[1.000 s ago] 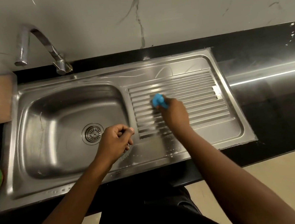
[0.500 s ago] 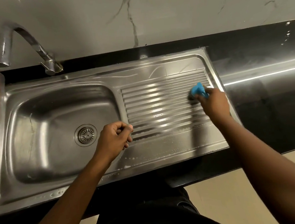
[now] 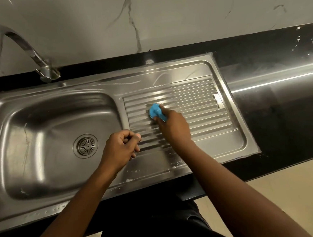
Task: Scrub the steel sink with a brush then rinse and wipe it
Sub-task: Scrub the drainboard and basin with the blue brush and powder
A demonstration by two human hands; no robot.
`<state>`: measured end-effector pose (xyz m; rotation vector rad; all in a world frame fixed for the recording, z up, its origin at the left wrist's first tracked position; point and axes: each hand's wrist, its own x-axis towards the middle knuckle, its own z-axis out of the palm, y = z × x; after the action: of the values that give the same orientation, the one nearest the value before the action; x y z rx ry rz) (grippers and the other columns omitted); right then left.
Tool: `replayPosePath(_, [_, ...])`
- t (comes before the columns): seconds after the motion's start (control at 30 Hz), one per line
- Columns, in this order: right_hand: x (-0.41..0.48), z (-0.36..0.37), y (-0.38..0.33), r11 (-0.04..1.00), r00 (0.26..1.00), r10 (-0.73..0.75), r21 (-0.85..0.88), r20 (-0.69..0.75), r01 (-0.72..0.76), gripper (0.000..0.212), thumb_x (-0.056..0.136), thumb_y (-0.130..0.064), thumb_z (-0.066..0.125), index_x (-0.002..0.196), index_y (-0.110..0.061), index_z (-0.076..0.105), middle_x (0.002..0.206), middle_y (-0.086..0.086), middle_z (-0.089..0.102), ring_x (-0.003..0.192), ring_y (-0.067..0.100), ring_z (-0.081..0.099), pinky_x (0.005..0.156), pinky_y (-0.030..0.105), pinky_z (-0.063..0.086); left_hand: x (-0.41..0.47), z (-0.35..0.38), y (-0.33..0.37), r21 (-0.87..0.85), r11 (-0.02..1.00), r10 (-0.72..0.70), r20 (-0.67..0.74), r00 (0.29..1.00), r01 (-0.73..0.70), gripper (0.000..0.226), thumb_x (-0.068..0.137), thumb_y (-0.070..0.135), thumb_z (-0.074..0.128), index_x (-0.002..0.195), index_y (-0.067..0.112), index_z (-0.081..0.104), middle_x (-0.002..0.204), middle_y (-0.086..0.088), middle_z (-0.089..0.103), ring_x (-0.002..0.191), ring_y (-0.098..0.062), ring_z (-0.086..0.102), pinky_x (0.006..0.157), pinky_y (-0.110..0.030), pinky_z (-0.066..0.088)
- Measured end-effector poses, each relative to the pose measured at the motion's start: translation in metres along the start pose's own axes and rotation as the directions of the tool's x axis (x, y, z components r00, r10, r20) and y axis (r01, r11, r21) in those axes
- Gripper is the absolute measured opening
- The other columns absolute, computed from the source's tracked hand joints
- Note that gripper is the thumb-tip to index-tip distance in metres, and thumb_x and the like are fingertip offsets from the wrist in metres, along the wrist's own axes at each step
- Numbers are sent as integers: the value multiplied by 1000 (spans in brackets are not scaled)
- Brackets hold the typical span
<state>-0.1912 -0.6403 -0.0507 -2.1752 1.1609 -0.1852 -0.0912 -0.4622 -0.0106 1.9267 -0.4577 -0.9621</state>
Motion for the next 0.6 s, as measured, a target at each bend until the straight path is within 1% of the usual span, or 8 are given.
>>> replayPosePath(0.03, [0,-1,1,1000,1000,-2,-18,15,2,54,98,-50,61,149,-34,52,118,2,74,100,24,70,78,38,56,1,1,1,2,1000,1,2,1000,-1,23,102,28,65,87,14,75,69,-8,73,58,-20,63,59,-34,52])
replayPosePath(0.1, [3,-12,15,999,1000,11,-37,18,-11,56,97,-57,60,148,-36,53,116,3,75,94,22,72,76,40,59,4,1,3,2,1000,5,4,1000,-5,22,102,27,65,88,14,76,69,-8,73,58,-20,64,59,-34,53])
replayPosePath(0.2, [14,-51,54,998,996,61,-27,-57,-63,50,98,-50,65,142,-28,60,110,1,75,85,16,68,65,31,55,8,1,5,4,1000,10,8,1000,-10,22,102,27,65,89,14,76,70,-7,74,59,-20,64,61,-33,52])
replayPosePath(0.23, [18,-67,68,996,992,87,-29,-91,-90,48,98,-47,66,141,-26,61,110,0,75,87,15,68,67,31,56,9,2,6,7,1000,11,10,1000,-11,22,102,27,65,89,14,76,70,-7,74,59,-20,64,61,-33,53])
replayPosePath(0.3, [27,-98,95,985,976,157,-41,-150,-165,45,98,-44,67,138,-24,63,111,4,75,91,17,68,74,38,59,10,4,6,5,1000,10,15,1000,-11,22,102,27,65,88,15,76,70,-7,74,59,-20,64,62,-34,53])
replayPosePath(0.4, [40,-128,118,966,950,250,-14,-190,-257,44,98,-39,69,137,-18,63,115,9,73,93,20,68,80,41,59,11,6,7,9,1000,9,20,1000,-9,22,102,28,65,88,15,76,70,-7,74,59,-19,65,62,-34,53])
replayPosePath(0.47, [46,-130,118,960,938,274,1,-214,-280,43,98,-37,68,136,-17,63,116,8,72,97,21,69,83,43,59,12,5,8,8,1000,10,18,1000,-10,22,102,28,65,89,15,76,70,-7,74,59,-19,65,62,-34,53])
replayPosePath(0.6, [42,-97,84,958,940,283,100,-192,-269,34,99,-32,68,130,-16,67,106,-2,72,90,14,66,77,34,56,12,4,7,5,1000,14,16,1000,-15,22,102,28,65,89,14,76,70,-7,74,60,-20,65,63,-33,53])
